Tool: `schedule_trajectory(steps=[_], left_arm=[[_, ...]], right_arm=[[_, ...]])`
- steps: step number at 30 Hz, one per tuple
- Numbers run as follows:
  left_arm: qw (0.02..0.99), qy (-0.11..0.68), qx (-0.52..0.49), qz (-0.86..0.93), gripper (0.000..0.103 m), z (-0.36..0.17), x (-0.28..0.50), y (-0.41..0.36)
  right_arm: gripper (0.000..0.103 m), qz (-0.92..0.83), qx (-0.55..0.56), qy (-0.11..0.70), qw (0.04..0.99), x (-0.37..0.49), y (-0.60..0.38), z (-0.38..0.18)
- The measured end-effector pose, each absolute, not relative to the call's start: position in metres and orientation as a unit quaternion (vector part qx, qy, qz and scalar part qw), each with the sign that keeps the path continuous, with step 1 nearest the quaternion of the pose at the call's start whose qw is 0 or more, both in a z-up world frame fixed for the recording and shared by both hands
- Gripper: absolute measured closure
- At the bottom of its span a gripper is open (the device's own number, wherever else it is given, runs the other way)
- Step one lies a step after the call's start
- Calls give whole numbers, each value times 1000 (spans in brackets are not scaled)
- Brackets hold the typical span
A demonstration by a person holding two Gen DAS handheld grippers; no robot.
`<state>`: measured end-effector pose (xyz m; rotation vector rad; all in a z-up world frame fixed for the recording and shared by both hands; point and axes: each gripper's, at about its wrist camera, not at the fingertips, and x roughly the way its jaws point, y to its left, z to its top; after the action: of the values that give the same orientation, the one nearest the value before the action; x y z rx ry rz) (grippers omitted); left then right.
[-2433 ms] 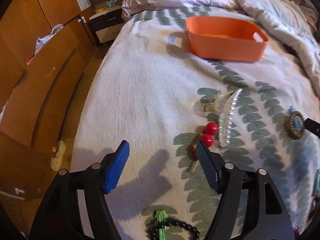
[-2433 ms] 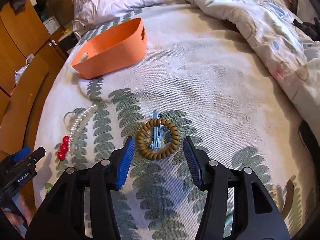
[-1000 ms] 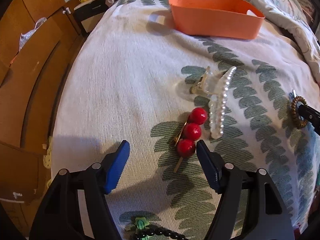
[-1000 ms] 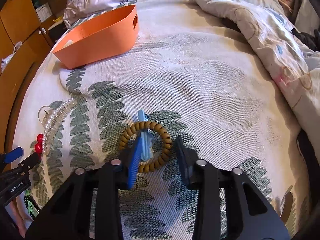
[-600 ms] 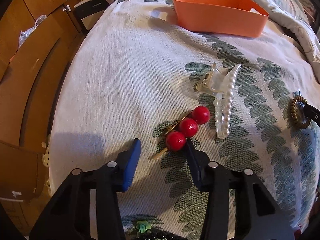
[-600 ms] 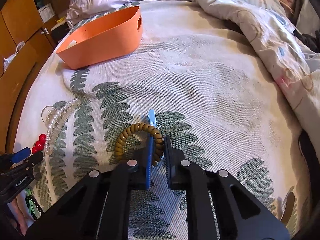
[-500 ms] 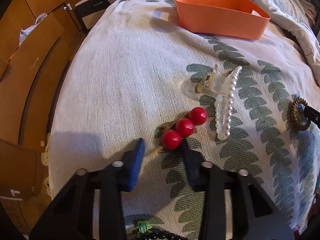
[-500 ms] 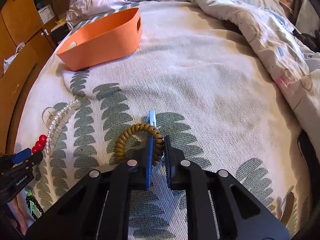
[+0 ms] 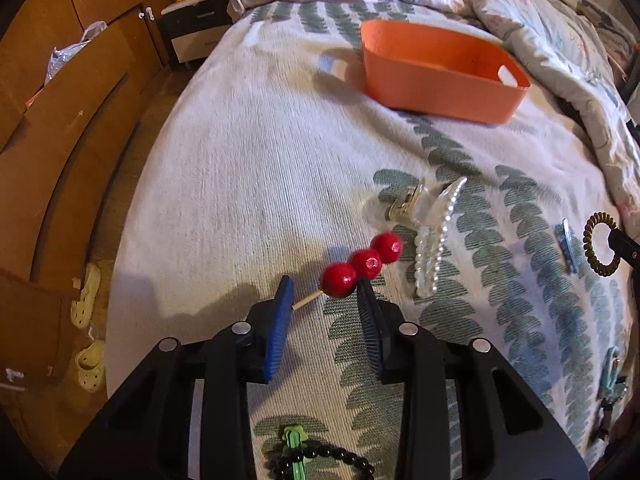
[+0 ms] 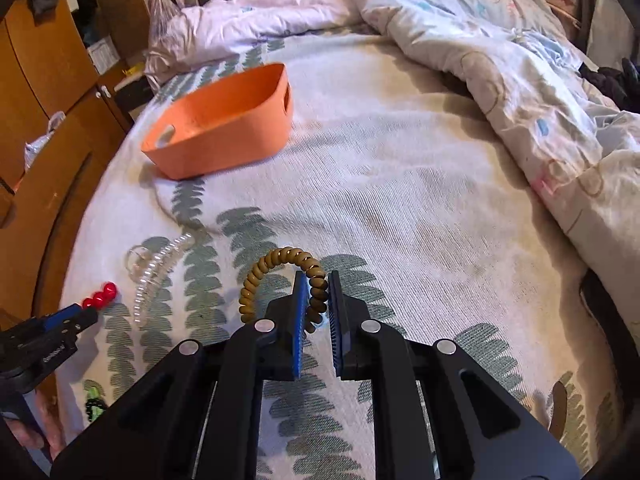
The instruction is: Organize jewelry
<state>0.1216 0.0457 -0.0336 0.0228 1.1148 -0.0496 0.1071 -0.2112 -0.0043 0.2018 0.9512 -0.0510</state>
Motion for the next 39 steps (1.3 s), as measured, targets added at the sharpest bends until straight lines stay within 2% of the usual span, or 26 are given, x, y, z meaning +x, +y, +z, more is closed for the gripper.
schedule_trajectory(steps=[9,11,20,24,25,26,28,31,39], left_arm=[[858,514,2,-27,72,-16,103,43],[859,512,-4,-25,83,-12,97,45],[868,496,-15,-33,83,5,60,49],[861,507,-17,-21,83,-5,68,54],[858,513,-20,-25,79,-8,69,54],[851,523,-21,-35,63,-14,72,52],[848,529,-19,-40,47,-21,76,49],[846,533,3,-27,48,-31,83,42],[843,537,41,-12,48,-44,95,32]], right_arm=[[91,7,127,429,894,74,-205,32],[91,13,135,425,895,62,-206,37],[92,27,134,417,898,1,-209,45],[92,26,140,423,895,-5,-214,38],[92,26,142,428,892,-4,-216,34],[92,23,135,438,888,1,-217,28],[92,23,123,468,875,10,-218,11],[89,23,122,506,853,26,-217,-19],[89,6,67,531,845,51,-190,-38]])
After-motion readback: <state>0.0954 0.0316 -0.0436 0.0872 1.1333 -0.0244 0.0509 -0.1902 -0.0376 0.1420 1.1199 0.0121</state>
